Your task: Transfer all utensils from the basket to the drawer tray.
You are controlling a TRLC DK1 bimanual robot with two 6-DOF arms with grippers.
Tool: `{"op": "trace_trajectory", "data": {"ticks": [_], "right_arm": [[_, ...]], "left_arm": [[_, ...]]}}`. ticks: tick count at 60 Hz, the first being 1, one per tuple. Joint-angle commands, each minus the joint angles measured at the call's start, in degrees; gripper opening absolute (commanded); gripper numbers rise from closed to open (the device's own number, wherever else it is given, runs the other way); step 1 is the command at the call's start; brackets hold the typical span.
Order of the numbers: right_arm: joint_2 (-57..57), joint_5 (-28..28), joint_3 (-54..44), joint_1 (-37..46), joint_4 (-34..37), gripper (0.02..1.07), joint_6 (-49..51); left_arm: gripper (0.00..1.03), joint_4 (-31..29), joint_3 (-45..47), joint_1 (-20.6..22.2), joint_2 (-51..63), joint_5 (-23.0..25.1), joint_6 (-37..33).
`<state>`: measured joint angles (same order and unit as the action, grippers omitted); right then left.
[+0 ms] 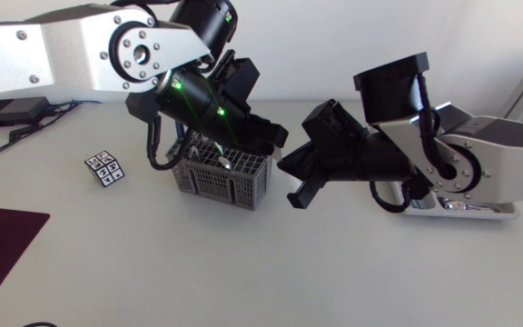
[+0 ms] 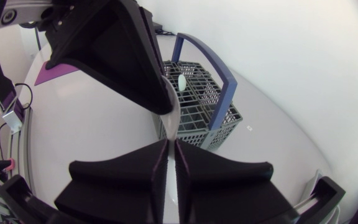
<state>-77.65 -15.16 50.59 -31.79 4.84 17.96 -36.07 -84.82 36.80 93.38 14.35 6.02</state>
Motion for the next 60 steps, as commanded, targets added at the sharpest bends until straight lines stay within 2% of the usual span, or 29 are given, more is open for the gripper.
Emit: {"op": "trace_trajectory", "data": {"ticks": [1, 7, 18, 34, 38, 46, 60], "right_arm": [[-1.8, -1.2, 0.5, -0.5, 1.5, 0.08, -0.6], [-1.9, -1.5, 0.3, -0.5, 2.2, 0.08, -0.2], [-1.6, -4.3, -0.1, 0.0, 5.0, 0.08, 1.6], [2.1, -6.6, -1.5, 5.1, 12.0, 0.08, 8.2], [3.6, -6.9, -2.2, 9.1, 15.4, 0.08, 13.3], [4.9, -11.0, -2.0, 20.4, 23.6, 0.08, 25.0], [2.6, -12.4, 0.4, 41.2, 33.7, 0.08, 48.7]], "left_arm": [[0.36, 1.1, -1.6, 0.0, -0.7, 1.7, 0.8], [0.50, 1.2, -1.7, 0.0, -1.5, 1.6, 0.6], [0.64, 1.5, -1.8, -1.2, -3.2, 1.6, 0.5], [0.64, 1.5, -3.7, -5.9, -5.8, 1.6, -0.5], [0.64, 0.7, -4.2, -8.0, -5.9, 1.5, -1.2], [0.64, -0.1, -3.5, -12.4, -6.6, 0.9, -3.2], [0.64, -0.2, -0.9, -17.4, -8.0, -1.3, -7.1]]}}
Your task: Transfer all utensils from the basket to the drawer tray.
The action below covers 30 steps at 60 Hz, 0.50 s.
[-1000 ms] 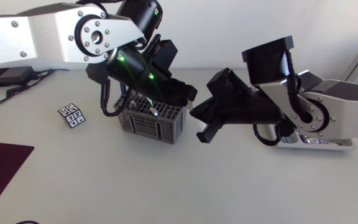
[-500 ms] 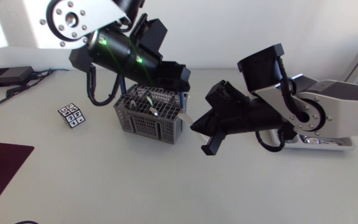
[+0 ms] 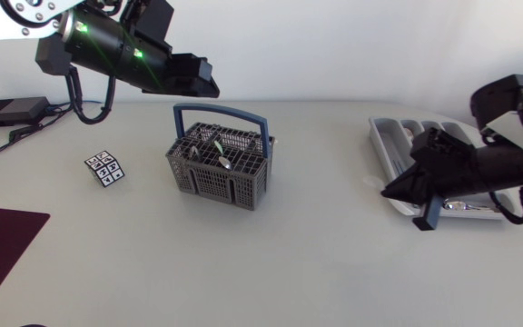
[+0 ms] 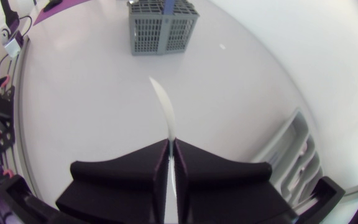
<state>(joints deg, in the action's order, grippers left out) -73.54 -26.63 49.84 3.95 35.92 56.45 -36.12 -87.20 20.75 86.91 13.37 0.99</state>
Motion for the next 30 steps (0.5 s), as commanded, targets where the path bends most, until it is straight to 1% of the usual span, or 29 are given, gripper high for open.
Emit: {"op": "trace_trajectory", "data": {"ticks": [1, 5, 12, 15, 20, 22, 23, 30], "right_arm": [[-1.9, -1.0, 1.5, 6.6, 3.1, 0.08, 11.3], [-4.8, -1.2, 3.6, 12.8, 4.6, 0.08, 17.5], [-10.3, -1.1, 7.5, 20.2, 5.2, 0.08, 24.3], [-12.7, -0.4, 8.7, 22.4, 4.7, 0.08, 26.9], [-16.9, 0.6, 11.1, 25.7, 2.8, 0.08, 30.0], [-18.6, 1.8, 11.7, 26.6, 1.4, 0.08, 31.0], [-19.3, 2.5, 11.9, 26.7, 0.6, 0.08, 31.3], [-23.1, 4.6, 13.0, 28.3, -3.4, 0.08, 33.7]], "left_arm": [[0.64, -0.2, 1.9, -1.8, -1.5, -0.5, -2.4], [0.64, 0.1, 3.0, -3.2, -1.6, -1.2, -3.7], [0.64, 1.1, 4.8, -5.5, -1.7, -2.4, -5.7], [0.64, 3.0, 6.2, -7.3, -1.6, -2.5, -6.0], [0.64, 4.6, 7.8, -9.9, -0.9, -2.5, -7.0], [0.64, 4.9, 8.2, -10.5, -0.7, -2.5, -7.1], [0.64, 5.6, 8.8, -11.4, -0.4, -2.5, -7.1], [0.64, 6.9, 10.3, -14.3, 0.5, -2.5, -7.7]]}}
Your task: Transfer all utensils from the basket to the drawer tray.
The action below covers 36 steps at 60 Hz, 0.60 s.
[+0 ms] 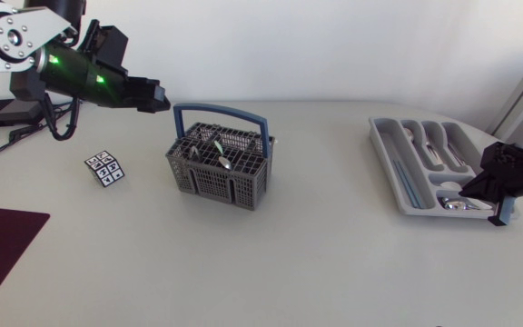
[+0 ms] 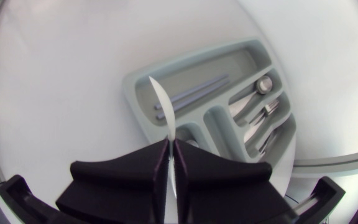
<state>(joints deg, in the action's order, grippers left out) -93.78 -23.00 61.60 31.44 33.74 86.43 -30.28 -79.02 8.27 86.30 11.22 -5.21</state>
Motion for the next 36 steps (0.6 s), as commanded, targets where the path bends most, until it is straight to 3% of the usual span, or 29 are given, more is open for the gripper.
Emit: {"op": "trace_trajectory", "data": {"ticks": [1, 19, 33, 36], "right_arm": [[-3.3, 1.3, 1.2, 0.9, -1.7, 0.08, 4.0], [-8.2, 5.7, 0.6, 2.4, -13.5, 0.08, 6.5], [-11.2, 8.3, 1.6, 3.8, -15.4, 0.08, 7.4], [-11.3, 9.4, 0.8, 3.8, -17.0, 0.15, 7.3]], "left_arm": [[0.64, 1.3, 2.4, -2.1, 1.3, -0.3, -1.6], [0.64, 4.5, 4.7, -8.3, 5.5, 1.6, -3.5], [0.64, 5.6, 4.8, -11.6, 9.1, 3.6, -4.1], [0.64, 6.0, 5.0, -11.8, 9.4, 3.8, -4.1]]}}
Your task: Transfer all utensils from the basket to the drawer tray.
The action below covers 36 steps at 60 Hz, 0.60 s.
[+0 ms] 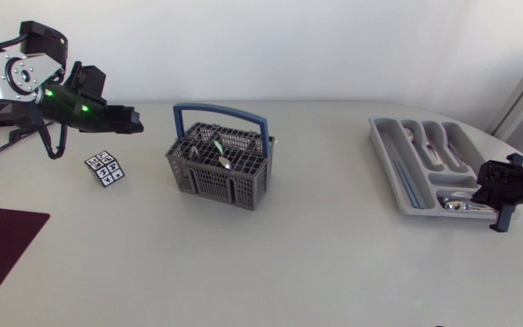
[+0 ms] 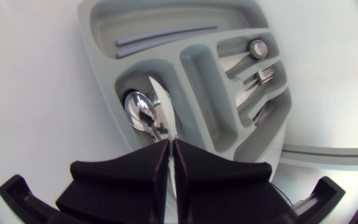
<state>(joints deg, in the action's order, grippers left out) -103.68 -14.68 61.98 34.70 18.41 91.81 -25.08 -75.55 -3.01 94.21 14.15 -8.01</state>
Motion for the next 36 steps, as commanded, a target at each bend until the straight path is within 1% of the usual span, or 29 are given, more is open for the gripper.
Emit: {"op": "trace_trajectory", "data": {"ticks": [1, 6, 7, 10, 12, 17, 20, 24, 29, 31, 36], "right_arm": [[-1.4, 1.1, 0.1, 0.5, -2.2, 0.18, 1.9], [-0.6, 1.4, -2.2, 0.5, -5.0, 0.37, 1.7], [-0.3, 1.8, -2.9, 0.5, -5.8, 0.44, 1.5], [0.1, 2.7, -4.0, 0.5, -7.3, 0.60, 0.6], [0.4, 2.9, -4.4, 0.5, -7.6, 0.64, 0.1], [1.9, 2.9, -5.7, 0.5, -7.7, 0.65, -0.1], [3.2, 2.9, -6.3, 0.5, -7.7, 0.70, -1.0], [5.6, 2.7, -7.3, 0.3, -7.5, 0.72, -2.8], [9.5, 2.1, -9.7, -0.9, -7.4, 0.72, -4.9], [11.2, 1.8, -10.9, -1.9, -7.4, 0.72, -5.9], [15.8, 1.2, -14.2, -5.3, -7.3, 0.72, -9.0]], "left_arm": [[0.64, 1.1, 1.7, -0.5, 1.7, 1.0, -1.3], [0.64, 1.4, 1.9, -0.5, 2.5, 1.5, -1.5], [0.64, 1.4, 1.9, -0.5, 2.8, 1.9, -1.5], [0.64, 1.4, 2.0, -0.2, 3.4, 2.1, -1.5], [0.64, 1.4, 2.0, -0.1, 3.6, 2.1, -1.6], [0.64, 1.6, 2.1, 0.5, 4.5, 2.3, -1.7], [0.63, 1.8, 2.2, 0.5, 4.8, 2.5, -1.8], [0.58, 1.8, 2.1, 0.7, 5.3, 3.1, -2.4], [0.48, 2.1, 1.7, 0.9, 6.2, 3.7, -2.9], [0.43, 2.3, 1.5, 1.1, 6.9, 3.8, -2.9], [0.36, 2.8, 0.8, 1.6, 8.5, 3.9, -2.9]]}}
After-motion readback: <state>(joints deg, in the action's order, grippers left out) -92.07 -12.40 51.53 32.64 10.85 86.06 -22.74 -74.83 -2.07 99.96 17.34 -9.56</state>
